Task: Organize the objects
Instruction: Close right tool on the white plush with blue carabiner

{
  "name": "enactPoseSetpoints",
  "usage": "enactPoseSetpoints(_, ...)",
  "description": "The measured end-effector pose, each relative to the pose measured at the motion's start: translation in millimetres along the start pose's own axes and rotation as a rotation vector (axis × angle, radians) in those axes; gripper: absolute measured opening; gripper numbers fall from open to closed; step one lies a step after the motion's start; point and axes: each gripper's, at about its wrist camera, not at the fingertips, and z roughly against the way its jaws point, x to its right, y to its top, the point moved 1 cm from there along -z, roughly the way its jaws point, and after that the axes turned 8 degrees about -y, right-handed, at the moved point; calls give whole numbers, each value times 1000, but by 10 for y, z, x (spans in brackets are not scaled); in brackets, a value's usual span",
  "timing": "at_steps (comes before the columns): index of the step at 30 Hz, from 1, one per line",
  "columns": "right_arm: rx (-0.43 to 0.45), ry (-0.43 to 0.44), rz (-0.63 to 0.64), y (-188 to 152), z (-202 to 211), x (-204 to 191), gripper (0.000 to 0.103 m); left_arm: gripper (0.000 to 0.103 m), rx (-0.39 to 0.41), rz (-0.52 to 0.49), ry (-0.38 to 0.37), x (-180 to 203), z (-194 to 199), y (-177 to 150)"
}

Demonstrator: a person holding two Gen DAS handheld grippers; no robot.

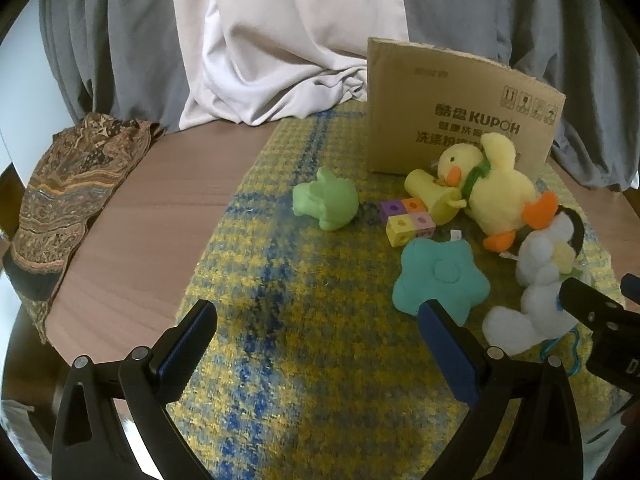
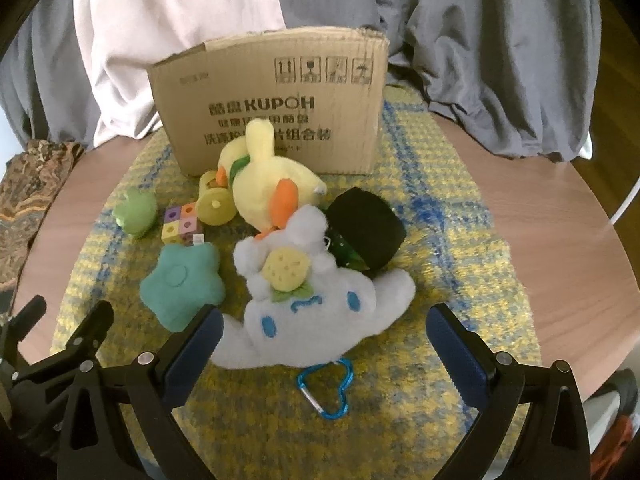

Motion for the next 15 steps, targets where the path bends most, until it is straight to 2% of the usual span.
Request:
enactPoseSetpoints(9,-60,-40,8,23,-274,-47,102,102,-28,4,-28,20,-183,-38)
enactPoseSetpoints(15,-93,-21,-1,27,-428,-60,102,102,-40,11,-40,5,-256,-41)
